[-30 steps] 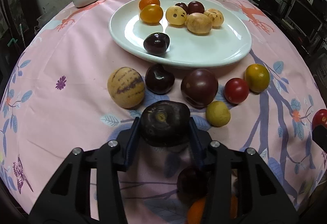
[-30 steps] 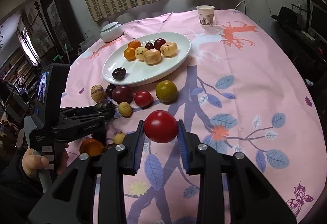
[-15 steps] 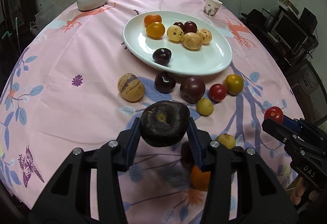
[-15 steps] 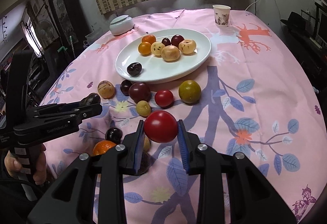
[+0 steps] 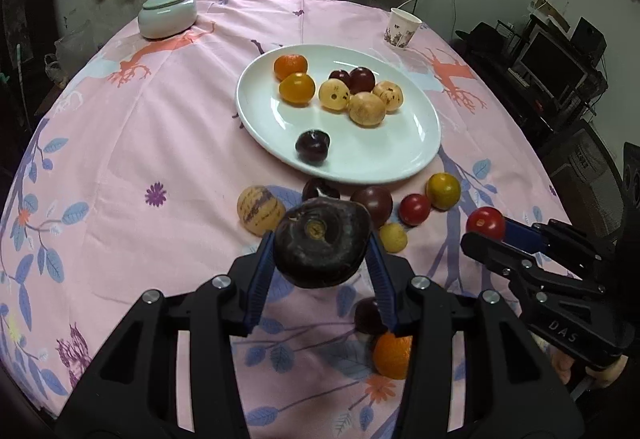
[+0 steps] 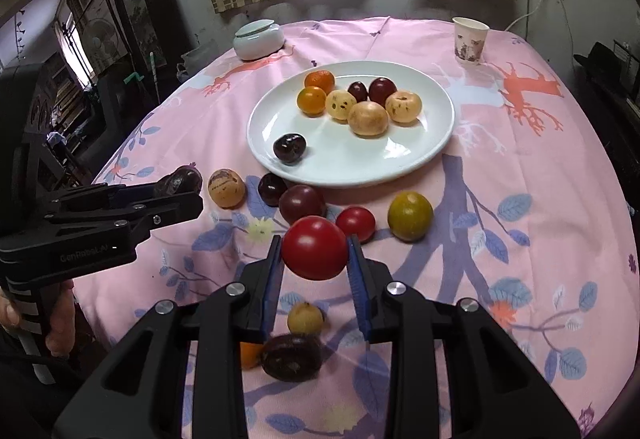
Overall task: Organize fruits
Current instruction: 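Place the dark fruit with the left tool while the right tool places the tomato on the plate, then withdraw both tools from the plate toward the loose fruits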
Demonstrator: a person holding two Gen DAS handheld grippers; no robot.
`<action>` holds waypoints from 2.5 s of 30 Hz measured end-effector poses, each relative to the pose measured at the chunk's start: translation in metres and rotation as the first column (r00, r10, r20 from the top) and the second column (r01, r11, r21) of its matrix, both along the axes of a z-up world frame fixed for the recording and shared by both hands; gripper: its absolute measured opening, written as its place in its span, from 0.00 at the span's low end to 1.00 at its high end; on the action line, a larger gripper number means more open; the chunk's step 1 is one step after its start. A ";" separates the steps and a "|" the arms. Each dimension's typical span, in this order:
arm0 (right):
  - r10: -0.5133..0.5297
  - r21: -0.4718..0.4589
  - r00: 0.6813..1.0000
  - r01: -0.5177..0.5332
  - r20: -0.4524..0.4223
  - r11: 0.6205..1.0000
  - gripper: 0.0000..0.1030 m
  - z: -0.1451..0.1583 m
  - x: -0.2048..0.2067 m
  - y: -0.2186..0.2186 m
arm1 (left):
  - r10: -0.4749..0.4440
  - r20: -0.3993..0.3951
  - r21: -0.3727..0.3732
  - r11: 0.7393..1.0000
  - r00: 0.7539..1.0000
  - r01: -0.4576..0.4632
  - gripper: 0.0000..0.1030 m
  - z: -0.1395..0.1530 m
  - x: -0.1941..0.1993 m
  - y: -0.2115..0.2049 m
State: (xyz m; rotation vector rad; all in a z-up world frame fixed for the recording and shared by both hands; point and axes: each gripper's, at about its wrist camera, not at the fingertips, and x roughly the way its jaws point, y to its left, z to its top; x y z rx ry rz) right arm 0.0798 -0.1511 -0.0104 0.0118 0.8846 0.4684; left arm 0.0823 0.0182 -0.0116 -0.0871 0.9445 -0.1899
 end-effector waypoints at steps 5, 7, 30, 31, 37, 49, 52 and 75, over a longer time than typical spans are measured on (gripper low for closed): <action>0.055 -0.005 0.998 -0.055 0.003 0.998 0.31 0.009 0.057 0.028 | 0.011 -0.037 0.015 1.000 0.999 -0.010 0.45 0.003 0.073 0.008; 0.073 -0.032 0.997 -0.073 0.006 0.997 0.31 0.006 0.080 0.042 | 0.038 -0.051 0.037 0.999 0.998 -0.036 0.45 -0.003 0.106 0.009; 0.047 -0.118 0.998 -0.044 0.027 0.992 0.69 -0.026 0.155 0.075 | 0.100 -0.105 -0.028 0.994 0.989 -0.104 0.67 -0.022 0.188 0.022; 0.049 -0.120 0.997 -0.042 0.053 0.992 0.69 -0.022 0.152 0.073 | 0.102 -0.099 -0.032 0.994 0.990 -0.105 0.68 -0.018 0.185 0.024; 0.068 -0.101 0.996 -0.061 0.059 0.993 0.69 0.005 0.127 0.055 | 0.096 -0.034 -0.036 0.995 0.995 -0.097 0.77 0.007 0.140 0.036; -0.085 -0.089 0.994 0.091 0.065 0.992 0.93 -0.021 -0.009 -0.021 | 0.102 0.070 0.002 0.995 0.992 -0.103 0.95 -0.022 -0.025 0.046; -0.148 -0.086 0.988 0.150 0.035 0.985 0.93 -0.034 -0.023 -0.032 | 0.121 0.037 -0.024 0.992 0.992 -0.121 0.95 -0.033 -0.038 0.051; -0.166 -0.109 0.986 0.163 -0.021 0.981 0.38 -0.070 0.062 -0.030 | 0.144 0.011 -0.031 0.989 0.990 -0.144 0.95 -0.037 -0.045 0.063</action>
